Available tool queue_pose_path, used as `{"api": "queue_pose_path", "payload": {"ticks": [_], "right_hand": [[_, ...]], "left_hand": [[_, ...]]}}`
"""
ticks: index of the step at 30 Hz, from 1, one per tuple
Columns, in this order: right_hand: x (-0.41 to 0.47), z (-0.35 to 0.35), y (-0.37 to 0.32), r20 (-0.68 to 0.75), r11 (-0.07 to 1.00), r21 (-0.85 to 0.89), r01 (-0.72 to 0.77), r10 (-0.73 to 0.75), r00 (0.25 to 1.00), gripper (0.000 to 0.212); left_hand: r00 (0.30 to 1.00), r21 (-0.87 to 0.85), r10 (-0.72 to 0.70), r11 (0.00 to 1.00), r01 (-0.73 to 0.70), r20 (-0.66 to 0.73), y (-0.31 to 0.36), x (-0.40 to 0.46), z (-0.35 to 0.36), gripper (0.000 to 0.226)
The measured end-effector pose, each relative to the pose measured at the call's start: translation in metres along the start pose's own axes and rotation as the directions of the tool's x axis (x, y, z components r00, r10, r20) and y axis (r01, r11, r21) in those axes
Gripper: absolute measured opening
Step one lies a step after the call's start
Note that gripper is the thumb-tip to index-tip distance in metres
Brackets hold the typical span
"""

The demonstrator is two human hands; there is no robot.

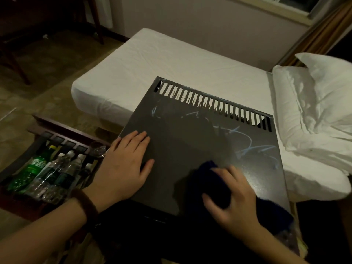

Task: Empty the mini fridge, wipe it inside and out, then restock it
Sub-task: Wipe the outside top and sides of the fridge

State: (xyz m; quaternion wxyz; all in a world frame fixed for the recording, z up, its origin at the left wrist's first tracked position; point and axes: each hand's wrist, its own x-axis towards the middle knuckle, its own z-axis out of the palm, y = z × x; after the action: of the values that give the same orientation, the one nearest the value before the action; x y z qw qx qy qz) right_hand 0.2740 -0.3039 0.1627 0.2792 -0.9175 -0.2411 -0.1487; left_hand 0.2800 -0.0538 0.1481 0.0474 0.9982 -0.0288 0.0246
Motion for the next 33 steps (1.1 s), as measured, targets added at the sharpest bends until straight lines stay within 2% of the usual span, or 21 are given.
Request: {"api": "queue_pose_path", "payload": {"ticks": [4,7,9,10,11,13,16,18,21,24,27,30,33], "right_hand": [[0.036,0.012,0.011,0.048,0.999,-0.013,0.044,-0.043,0.998,0.044],[0.111,0.045,0.014,-0.018,0.986,-0.089,-0.143,0.142,0.990,0.054],[0.139,0.062,0.008,-0.075,0.949,-0.141,-0.281,0.272,0.959,0.048],[0.138,0.066,0.002,-0.089,0.942,-0.154,-0.300,0.289,0.953,0.047],[0.128,0.066,-0.003,-0.080,0.943,-0.168,-0.288,0.278,0.957,0.048],[0.086,0.056,-0.016,-0.058,0.973,-0.159,-0.169,0.162,0.985,0.051],[0.022,0.033,-0.033,-0.034,0.997,-0.061,-0.043,0.041,0.999,0.043],[0.015,0.030,-0.034,-0.004,0.999,-0.037,0.007,-0.007,1.000,0.041],[0.063,0.052,-0.028,-0.029,0.997,-0.073,0.007,-0.009,1.000,0.040],[0.135,0.081,-0.024,-0.016,0.977,-0.110,-0.182,0.181,0.983,0.040],[0.145,0.087,-0.027,-0.042,0.967,-0.114,-0.228,0.225,0.973,0.040],[0.082,0.062,-0.029,-0.043,0.993,-0.076,-0.094,0.091,0.995,0.045],[0.026,0.030,-0.028,0.059,0.997,0.063,0.036,-0.040,0.997,0.045]], "left_hand": [[1.000,0.002,-0.002,1.000,0.002,-0.025,0.001,0.001,0.002,0.064],[1.000,0.029,-0.007,1.000,0.007,-0.014,0.001,0.001,0.002,0.064],[1.000,0.024,-0.012,1.000,0.012,-0.005,0.001,0.000,0.001,0.067],[1.000,0.019,-0.013,1.000,0.013,-0.003,0.002,0.000,0.001,0.068],[1.000,0.016,-0.010,1.000,0.010,-0.010,0.002,0.000,0.001,0.068],[1.000,0.004,-0.001,1.000,0.002,-0.024,0.002,0.000,0.001,0.066],[1.000,-0.011,0.005,1.000,-0.006,-0.015,0.003,0.000,-0.002,0.063],[1.000,-0.020,0.004,1.000,-0.004,-0.014,0.004,-0.001,-0.004,0.062],[1.000,-0.029,0.008,1.000,-0.008,-0.018,0.004,0.000,-0.004,0.061],[1.000,-0.038,0.012,0.999,-0.012,-0.001,0.003,-0.001,-0.006,0.061],[1.000,-0.051,0.007,0.999,-0.006,0.020,0.002,-0.003,-0.006,0.064],[1.000,-0.049,0.015,0.999,-0.015,0.003,0.000,-0.004,-0.006,0.062],[1.000,-0.074,0.011,0.997,-0.012,-0.008,0.000,-0.002,-0.005,0.057]]}}
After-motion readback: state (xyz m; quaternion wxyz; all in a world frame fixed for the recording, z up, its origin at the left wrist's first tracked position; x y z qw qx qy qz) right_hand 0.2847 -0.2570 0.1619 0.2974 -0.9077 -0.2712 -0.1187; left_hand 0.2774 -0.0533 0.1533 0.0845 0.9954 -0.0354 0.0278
